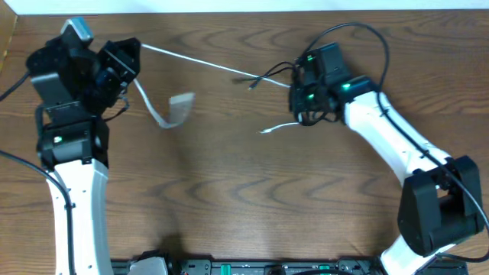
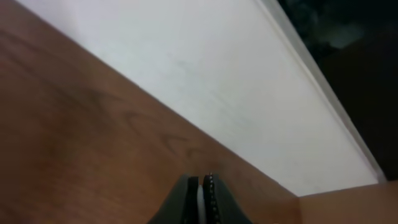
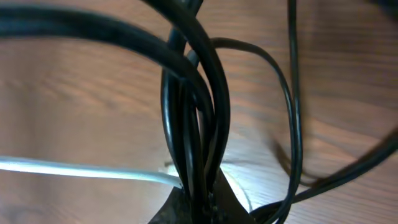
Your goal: Untangle cables
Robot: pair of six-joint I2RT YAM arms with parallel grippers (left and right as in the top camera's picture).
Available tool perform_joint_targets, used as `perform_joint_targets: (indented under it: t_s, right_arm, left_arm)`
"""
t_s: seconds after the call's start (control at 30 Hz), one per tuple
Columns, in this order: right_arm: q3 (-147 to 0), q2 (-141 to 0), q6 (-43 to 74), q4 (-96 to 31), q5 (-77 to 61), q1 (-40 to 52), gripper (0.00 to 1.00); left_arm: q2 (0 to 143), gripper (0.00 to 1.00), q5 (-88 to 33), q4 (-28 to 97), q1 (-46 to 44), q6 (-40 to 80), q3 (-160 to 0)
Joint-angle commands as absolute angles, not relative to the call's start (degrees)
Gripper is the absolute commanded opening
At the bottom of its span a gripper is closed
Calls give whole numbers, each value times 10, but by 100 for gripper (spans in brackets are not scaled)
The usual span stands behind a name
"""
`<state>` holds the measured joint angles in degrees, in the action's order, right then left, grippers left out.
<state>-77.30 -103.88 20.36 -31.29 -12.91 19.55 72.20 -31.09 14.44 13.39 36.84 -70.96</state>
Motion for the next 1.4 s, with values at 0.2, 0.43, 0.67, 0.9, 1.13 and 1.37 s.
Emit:
perform_joint_targets:
  t_s: [0.2,0.43,0.67,0.9,1.13,1.37]
  right_arm:
    - [-770,-1042,171,-321,-109,70,1]
    - [-770,-1042,98,-329,-188,14,62]
    - [-770,-1042,81,-327,-246,9,61]
    - [-770,-1042,81,-326,-253,25,60]
    - [-770,-1042,1,-346,-253,64,61]
    - [-768,-1059,-198,-424,-244,134,63]
  left_arm:
    - [701,7,-288,171,180,280,-720]
    - [701,7,-260,188,185,274,-720]
    - [702,8,-279,259,179,250,-720]
    - [695,8,-420,175,179,274,-720]
    - [651,7,-443,144,179,305,-720]
    - [647,7,-415,133,179,305,-720]
